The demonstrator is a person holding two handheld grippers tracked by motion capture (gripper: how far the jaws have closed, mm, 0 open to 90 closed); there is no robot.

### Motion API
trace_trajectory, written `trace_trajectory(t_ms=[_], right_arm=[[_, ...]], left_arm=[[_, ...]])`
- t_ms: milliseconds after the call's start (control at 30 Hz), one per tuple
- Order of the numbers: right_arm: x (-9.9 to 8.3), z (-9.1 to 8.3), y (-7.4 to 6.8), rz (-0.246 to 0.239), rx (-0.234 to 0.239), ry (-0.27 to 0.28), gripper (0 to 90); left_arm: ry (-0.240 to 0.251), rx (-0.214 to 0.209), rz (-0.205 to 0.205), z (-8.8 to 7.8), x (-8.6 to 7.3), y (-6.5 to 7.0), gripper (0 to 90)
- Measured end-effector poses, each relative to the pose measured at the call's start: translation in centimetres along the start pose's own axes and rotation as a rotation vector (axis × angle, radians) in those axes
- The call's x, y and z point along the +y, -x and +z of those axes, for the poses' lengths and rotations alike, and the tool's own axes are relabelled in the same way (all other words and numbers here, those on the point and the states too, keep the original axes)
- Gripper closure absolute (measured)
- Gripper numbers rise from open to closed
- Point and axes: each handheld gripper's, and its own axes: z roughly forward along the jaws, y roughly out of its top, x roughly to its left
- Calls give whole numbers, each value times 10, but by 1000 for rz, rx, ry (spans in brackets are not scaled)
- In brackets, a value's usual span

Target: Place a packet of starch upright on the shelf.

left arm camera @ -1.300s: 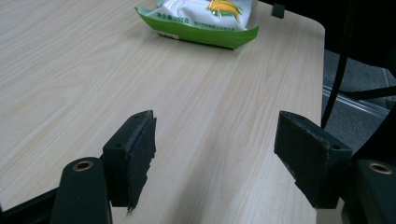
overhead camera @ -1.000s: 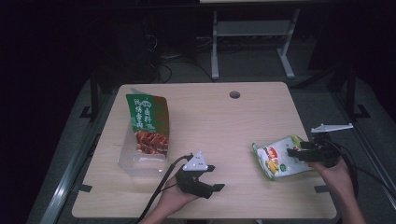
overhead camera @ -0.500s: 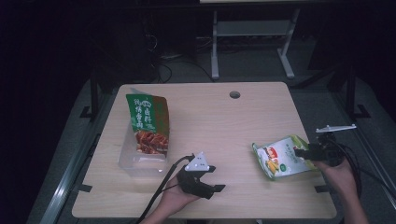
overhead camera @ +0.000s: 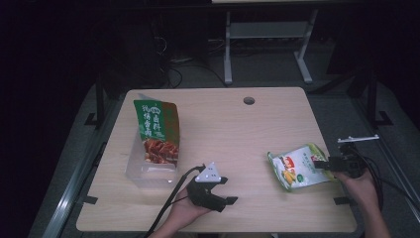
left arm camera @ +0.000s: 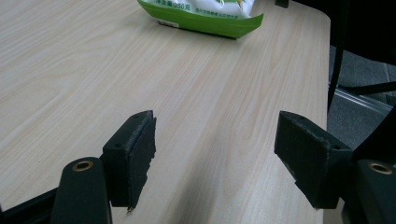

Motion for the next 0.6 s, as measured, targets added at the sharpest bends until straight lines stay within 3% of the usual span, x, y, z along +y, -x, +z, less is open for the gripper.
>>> trace_trajectory(t_ms=[33,300,333,367,600], right_arm=[[0,0,-2,-9,23,1,384],[2,4,-2,-19,78,-15,548],[2,5,-4,-22,80,-17,643],[2,6,-4,-29,84,-22,680],[7,11,-10,-38,100,-32,835]], left_arm=[[2,0,0,0,0,0,289],[4,1,4,1,0,1,289],[4,0,1,1,0,1,289],[3,0,0,1,0,1,289],[2,5,1,0,0,0,289]])
